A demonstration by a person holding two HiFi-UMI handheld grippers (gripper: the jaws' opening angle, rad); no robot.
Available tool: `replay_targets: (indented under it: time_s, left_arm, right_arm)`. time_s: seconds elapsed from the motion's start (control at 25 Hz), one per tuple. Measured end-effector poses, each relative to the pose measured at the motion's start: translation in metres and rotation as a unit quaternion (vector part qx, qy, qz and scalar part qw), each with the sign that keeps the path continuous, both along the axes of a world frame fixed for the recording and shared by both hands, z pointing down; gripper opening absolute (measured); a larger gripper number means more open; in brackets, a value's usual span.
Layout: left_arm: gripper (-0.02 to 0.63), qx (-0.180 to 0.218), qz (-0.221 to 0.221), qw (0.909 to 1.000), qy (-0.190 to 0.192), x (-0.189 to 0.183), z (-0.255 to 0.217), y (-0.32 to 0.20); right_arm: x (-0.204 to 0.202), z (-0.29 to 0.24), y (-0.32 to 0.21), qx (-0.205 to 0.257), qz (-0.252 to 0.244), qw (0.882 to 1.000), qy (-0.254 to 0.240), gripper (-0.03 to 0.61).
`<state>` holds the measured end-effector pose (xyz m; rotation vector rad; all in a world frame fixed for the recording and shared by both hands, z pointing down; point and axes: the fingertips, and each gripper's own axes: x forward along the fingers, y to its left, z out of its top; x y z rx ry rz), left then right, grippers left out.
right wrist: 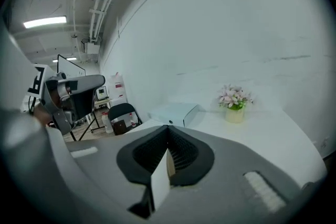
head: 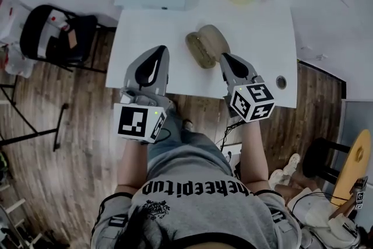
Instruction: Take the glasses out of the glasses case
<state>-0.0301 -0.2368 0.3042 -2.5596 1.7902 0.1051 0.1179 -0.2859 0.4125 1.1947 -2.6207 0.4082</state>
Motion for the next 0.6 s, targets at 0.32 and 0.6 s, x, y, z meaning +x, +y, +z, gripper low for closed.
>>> replay_targets:
  time_s: [0.32,0.6]
  left_arm:
    - [0.02,-0.018,0.008,0.9998,0.0,-0.014,0.01,-0.029]
    - [0.02,-0.034,0.015,0.9993,0.003,-0.031,0.021,-0.055]
  right_arm:
    - [-0.02,0.051,-0.035,-0.074,-0.028,0.996,0.046,0.003]
    - [-0.033,0.092,-0.063,-0.134,-0.035,0.986,0.089,0.021]
